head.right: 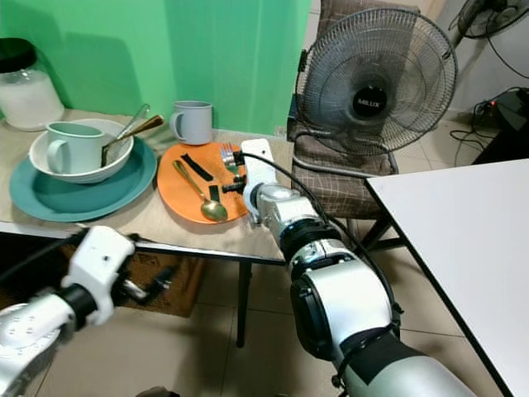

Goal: Setting the table

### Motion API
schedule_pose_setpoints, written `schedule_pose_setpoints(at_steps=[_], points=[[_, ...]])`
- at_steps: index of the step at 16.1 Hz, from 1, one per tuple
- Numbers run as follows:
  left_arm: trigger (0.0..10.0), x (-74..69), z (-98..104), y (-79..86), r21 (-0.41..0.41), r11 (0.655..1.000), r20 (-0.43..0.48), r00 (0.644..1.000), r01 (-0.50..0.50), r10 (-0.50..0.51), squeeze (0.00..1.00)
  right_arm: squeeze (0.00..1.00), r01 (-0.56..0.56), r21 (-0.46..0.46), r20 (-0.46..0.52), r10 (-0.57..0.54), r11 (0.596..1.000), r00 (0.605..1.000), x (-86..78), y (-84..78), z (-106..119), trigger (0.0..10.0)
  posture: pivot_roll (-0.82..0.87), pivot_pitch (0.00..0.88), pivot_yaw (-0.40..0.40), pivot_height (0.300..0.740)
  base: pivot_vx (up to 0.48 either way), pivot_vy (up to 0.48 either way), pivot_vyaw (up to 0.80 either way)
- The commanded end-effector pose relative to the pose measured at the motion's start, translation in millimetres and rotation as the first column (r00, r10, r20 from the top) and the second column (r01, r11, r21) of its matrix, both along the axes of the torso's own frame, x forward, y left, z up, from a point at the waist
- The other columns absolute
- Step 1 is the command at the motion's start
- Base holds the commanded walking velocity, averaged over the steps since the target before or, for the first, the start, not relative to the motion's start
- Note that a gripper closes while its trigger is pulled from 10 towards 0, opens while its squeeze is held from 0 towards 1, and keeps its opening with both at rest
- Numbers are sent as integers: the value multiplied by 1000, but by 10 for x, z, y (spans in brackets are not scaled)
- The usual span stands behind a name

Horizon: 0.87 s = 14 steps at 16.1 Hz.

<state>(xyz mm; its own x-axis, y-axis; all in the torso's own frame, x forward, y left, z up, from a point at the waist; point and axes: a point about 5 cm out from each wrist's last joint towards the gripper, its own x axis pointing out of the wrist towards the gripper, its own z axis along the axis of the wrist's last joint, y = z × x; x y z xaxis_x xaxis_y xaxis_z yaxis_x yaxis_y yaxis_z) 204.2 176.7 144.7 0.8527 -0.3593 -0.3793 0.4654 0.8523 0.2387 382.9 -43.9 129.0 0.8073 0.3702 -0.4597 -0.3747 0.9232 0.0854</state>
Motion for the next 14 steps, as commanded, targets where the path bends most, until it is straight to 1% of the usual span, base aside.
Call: schedule_pose_setpoints(at_steps=[1, 2, 3, 4, 6, 9, 11, 13, 14], points=[[10000, -30, 36, 44, 14, 1000, 7, 1000, -16, 16, 0, 0, 14, -23, 19, -13, 1000, 1000, 32, -33, 48, 10000, 47, 96, -113, 740, 0, 0, 0], [10000, -57, 76, 105, 27, 999, 17, 999, -37, 36, 0, 906, 30, -38, 15, -30, 999, 999, 34, -51, 39, 10000, 52, 106, -115, 740, 0, 0, 0], [10000, -69, 107, 118, 30, 999, 23, 999, -39, 39, 0, 929, 33, -35, 12, -33, 999, 999, 34, -52, 38, 10000, 56, 117, -115, 740, 0, 0, 0], [10000, -87, 159, 129, 36, 999, 33, 999, -38, 37, 0, 976, 28, -30, 9, -28, 999, 1000, 31, -46, 34, 10000, 59, 126, -114, 740, 0, 0, 0], [10000, -95, 199, 129, 38, 999, 40, 999, -31, 29, 0, 1000, 23, -28, 8, -23, 999, 1000, 30, -41, 36, 10000, 63, 136, -111, 740, 0, 0, 0], [10000, -46, 324, 115, 40, 999, 63, 998, 26, -28, 0, 1000, 26, -19, 44, -26, 999, 999, 79, -48, 146, 10000, 58, 153, -99, 740, 0, 0, 0], [10000, -45, 341, 93, 37, 998, 51, 997, 57, -59, 0, 1000, 34, -28, 58, -33, 999, 998, 97, -61, 181, 10000, 55, 162, -92, 740, 0, 0, 0], [10000, -51, 335, 82, 36, 997, 44, 997, 63, -64, 0, 1000, 29, -42, 54, -26, 999, 998, 88, -55, 161, 10000, 55, 168, -92, 740, 0, 0, 0], [10000, -51, 331, 78, 34, 997, 38, 997, 66, -67, 0, 275, 27, -63, 45, -24, 998, 999, 75, -54, 131, 10000, 55, 170, -93, 740, 0, 0, 0]])
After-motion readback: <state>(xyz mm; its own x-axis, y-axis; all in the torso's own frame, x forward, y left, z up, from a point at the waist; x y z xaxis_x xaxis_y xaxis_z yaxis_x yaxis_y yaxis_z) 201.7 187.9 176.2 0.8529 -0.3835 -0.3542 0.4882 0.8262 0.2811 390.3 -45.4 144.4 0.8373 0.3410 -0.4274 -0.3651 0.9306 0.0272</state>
